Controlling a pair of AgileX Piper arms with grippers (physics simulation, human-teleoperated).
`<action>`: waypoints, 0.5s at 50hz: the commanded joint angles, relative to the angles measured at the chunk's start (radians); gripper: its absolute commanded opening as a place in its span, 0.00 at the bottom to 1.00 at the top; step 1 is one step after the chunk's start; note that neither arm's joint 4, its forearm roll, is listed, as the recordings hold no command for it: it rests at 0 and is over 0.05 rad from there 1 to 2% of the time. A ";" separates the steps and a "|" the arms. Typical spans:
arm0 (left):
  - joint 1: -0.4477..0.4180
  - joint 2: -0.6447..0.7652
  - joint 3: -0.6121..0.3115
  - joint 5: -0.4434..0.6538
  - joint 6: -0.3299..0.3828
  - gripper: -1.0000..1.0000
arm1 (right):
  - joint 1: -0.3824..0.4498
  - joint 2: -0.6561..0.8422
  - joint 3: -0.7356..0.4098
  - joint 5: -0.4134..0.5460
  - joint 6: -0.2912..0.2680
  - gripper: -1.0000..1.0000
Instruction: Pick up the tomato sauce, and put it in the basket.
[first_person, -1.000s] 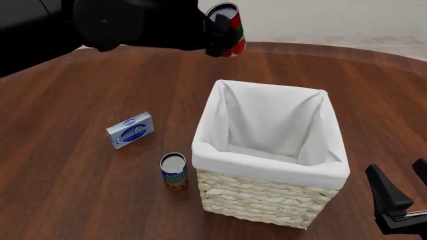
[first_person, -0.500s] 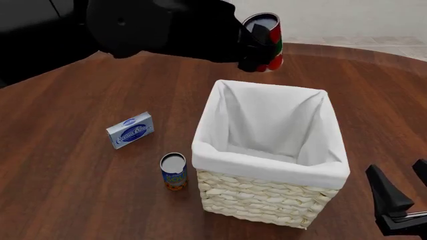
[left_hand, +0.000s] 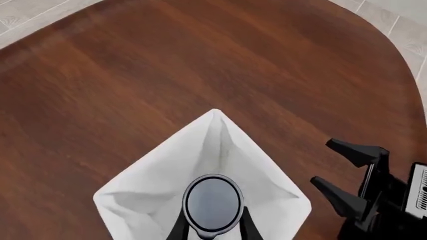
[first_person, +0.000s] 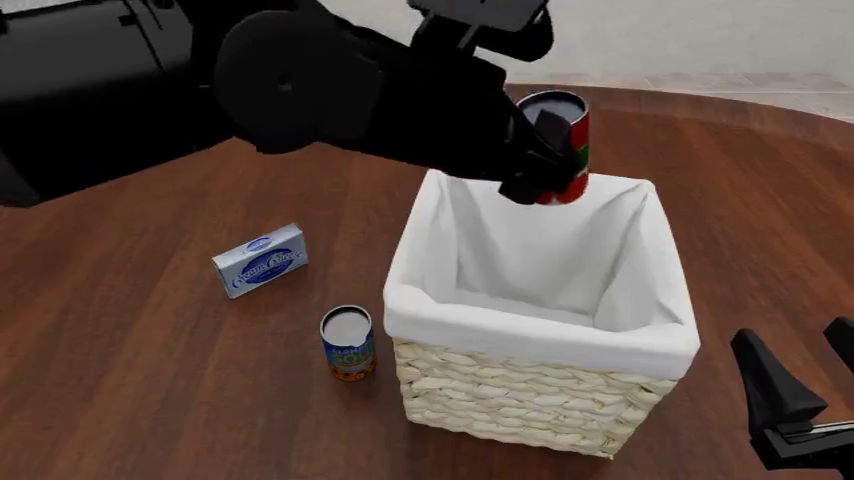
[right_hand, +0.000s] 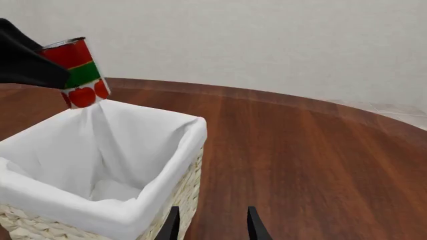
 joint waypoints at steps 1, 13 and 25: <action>0.007 0.049 -0.004 0.060 0.043 0.00 | 0.002 0.001 0.000 -0.001 -0.001 1.00; 0.035 0.122 -0.032 0.116 0.085 0.00 | 0.005 0.024 0.000 -0.023 -0.002 1.00; 0.038 0.170 -0.063 0.153 0.106 0.00 | -0.001 0.003 0.000 -0.002 0.002 1.00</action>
